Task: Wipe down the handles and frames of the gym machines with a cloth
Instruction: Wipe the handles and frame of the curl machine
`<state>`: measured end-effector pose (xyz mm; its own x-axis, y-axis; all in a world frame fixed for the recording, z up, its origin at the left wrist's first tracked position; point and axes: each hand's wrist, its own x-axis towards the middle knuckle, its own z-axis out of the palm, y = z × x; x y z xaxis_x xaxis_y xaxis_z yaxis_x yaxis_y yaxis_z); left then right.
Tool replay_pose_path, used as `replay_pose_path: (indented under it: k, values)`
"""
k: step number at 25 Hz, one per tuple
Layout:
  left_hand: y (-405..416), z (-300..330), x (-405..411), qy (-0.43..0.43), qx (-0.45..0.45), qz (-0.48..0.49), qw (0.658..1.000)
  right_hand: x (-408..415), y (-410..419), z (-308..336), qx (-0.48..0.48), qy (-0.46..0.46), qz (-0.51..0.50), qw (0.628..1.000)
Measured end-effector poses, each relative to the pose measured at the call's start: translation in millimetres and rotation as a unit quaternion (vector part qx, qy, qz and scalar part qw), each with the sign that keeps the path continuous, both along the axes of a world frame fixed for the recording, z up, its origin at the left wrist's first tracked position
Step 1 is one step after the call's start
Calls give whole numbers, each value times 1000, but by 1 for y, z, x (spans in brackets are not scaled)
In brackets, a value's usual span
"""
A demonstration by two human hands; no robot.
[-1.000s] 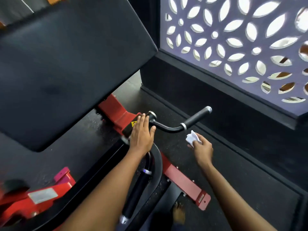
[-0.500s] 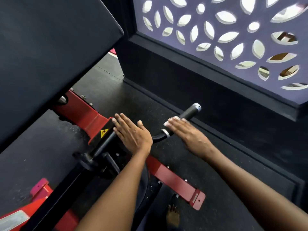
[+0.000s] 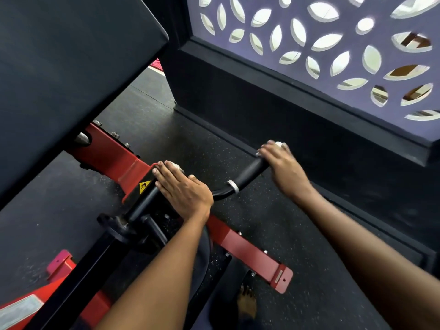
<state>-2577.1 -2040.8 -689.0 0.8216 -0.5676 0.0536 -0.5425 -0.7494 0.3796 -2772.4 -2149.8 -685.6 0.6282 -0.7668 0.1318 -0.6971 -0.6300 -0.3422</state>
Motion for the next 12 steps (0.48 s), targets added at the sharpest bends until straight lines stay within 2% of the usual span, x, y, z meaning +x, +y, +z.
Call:
replay_pose_path:
  k: [2,5,8,10,12]
  values:
    - [0,0,0,3,-2,-1,1000,8,-13,1,24,15,-39,999]
    - [0,1,0,4,0,-4,1000,41,35,8,29,-22,76,996]
    - [-1,2,0,5,4,-7,1000,22,59,-1,-25,-5,178,984]
    - [-1,2,0,4,6,-6,1000,-2,32,-7,-26,-23,119,992]
    - [-1,2,0,2,8,-4,1000,-15,12,-13,5,-35,-12,999]
